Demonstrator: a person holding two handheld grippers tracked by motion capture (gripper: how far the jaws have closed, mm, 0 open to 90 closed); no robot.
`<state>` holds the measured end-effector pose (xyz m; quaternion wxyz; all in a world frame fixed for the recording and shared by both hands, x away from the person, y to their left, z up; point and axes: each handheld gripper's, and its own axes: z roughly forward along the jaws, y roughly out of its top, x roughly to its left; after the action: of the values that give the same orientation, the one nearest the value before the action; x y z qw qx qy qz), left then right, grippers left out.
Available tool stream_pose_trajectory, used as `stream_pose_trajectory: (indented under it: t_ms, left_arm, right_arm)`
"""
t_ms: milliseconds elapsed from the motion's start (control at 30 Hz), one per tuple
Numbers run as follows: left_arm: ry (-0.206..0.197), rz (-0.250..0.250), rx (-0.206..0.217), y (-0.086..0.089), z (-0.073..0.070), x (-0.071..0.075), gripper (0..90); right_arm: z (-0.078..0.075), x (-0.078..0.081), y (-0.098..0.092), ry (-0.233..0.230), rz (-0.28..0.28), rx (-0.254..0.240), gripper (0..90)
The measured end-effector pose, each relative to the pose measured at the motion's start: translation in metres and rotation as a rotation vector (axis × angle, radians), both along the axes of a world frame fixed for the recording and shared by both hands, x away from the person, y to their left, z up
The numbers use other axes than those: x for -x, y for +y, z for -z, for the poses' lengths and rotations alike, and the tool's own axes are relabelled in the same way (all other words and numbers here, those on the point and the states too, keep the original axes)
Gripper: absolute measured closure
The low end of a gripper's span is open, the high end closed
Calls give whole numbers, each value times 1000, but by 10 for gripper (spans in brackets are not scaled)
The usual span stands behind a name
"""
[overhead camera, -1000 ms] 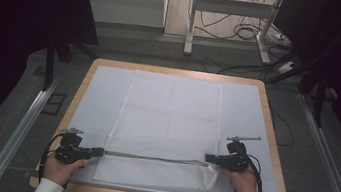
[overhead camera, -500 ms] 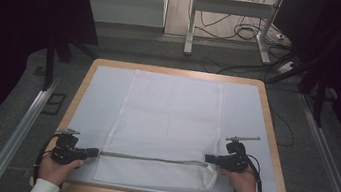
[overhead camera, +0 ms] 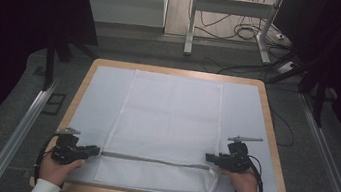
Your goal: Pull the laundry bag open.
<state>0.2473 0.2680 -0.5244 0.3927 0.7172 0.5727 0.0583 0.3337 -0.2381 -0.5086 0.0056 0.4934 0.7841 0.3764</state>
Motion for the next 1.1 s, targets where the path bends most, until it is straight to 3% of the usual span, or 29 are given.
stream_pose_trajectory:
  t_ms: [67,167,433,767,867,1100]
  left_arm:
    - [-56,-8,-23,0,-5,0,559]
    - [-104,-18,-30,-1,-11,2,420]
    - [-189,50,-38,-16,-20,-1,328]
    - [-190,80,-63,-42,-20,-35,319]
    - [-187,80,-62,-43,-19,-34,320]
    - [-192,66,-60,-35,-16,-27,308]
  right_arm:
    - [-4,2,-5,-39,53,5,396]
    - [-10,6,-13,-109,91,16,312]
    - [-17,24,-32,-215,54,35,250]
    - [-9,40,-70,-238,99,37,254]
    - [-12,38,-72,-260,117,40,256]
    - [-12,37,-65,-279,74,44,244]
